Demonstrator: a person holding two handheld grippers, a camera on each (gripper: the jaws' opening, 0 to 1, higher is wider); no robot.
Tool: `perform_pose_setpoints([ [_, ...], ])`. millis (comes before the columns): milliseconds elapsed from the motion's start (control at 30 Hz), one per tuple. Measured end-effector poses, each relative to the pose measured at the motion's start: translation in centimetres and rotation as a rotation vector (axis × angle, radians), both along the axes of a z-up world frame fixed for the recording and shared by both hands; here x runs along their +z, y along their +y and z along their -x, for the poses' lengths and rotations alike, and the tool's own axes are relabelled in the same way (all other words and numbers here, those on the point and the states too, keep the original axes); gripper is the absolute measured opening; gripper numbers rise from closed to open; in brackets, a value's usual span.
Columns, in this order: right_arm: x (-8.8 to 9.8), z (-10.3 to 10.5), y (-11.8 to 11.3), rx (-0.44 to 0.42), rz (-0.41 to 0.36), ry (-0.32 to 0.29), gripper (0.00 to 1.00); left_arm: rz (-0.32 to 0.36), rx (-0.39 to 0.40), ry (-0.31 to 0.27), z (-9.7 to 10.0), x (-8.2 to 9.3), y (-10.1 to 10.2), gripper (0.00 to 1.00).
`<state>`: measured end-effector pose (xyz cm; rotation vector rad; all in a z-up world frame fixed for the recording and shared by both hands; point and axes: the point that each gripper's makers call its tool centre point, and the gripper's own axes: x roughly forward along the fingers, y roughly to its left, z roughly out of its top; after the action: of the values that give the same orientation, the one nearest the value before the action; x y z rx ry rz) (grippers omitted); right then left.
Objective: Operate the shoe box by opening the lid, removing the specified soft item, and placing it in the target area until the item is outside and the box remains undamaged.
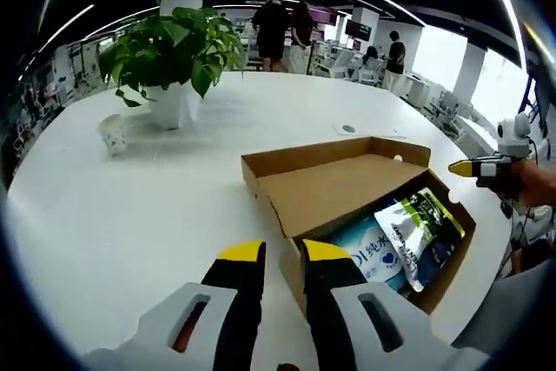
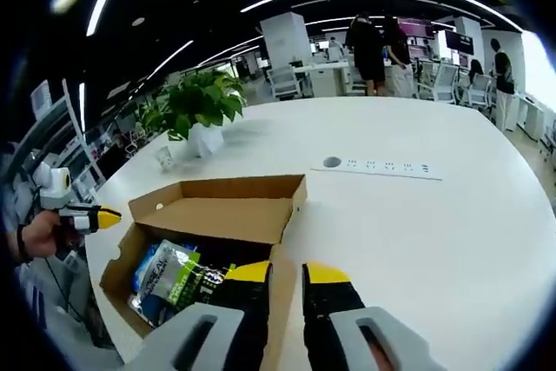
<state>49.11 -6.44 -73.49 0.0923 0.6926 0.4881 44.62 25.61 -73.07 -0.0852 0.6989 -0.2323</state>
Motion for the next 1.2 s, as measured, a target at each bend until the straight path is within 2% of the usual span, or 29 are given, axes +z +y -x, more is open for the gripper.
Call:
perform_pose_setpoints([
  [133, 0.1, 1.6, 0.0, -0.013, -0.045, 0.020, 0.13, 0.008, -0.016, 0.001, 1.0, 0.0, -0.8, 0.17],
  [367, 0.0, 3.8, 0.6, 0.013, -0.061, 0.021, 0.17, 0.031, -0.059, -0.018, 2.2, 0.8, -3.0, 0.19],
  [700, -0.1, 4.7, 1.1, 0.027, -0.067, 0.023, 0.17, 0.042, -0.127, 0.000, 3.3, 0.0, -6.1, 0.21],
  [933, -0.3, 5.1, 2.5, 0.050, -0.079, 0.028, 0.17, 0.054, -0.187, 0.007, 3.3, -0.1, -8.6, 0.23],
  [1200, -1.0, 5.9, 3.3, 0.070, -0.080, 0.043, 0.17, 0.077, -0.224, 0.023, 3.2, -0.3, -10.4, 0.25],
])
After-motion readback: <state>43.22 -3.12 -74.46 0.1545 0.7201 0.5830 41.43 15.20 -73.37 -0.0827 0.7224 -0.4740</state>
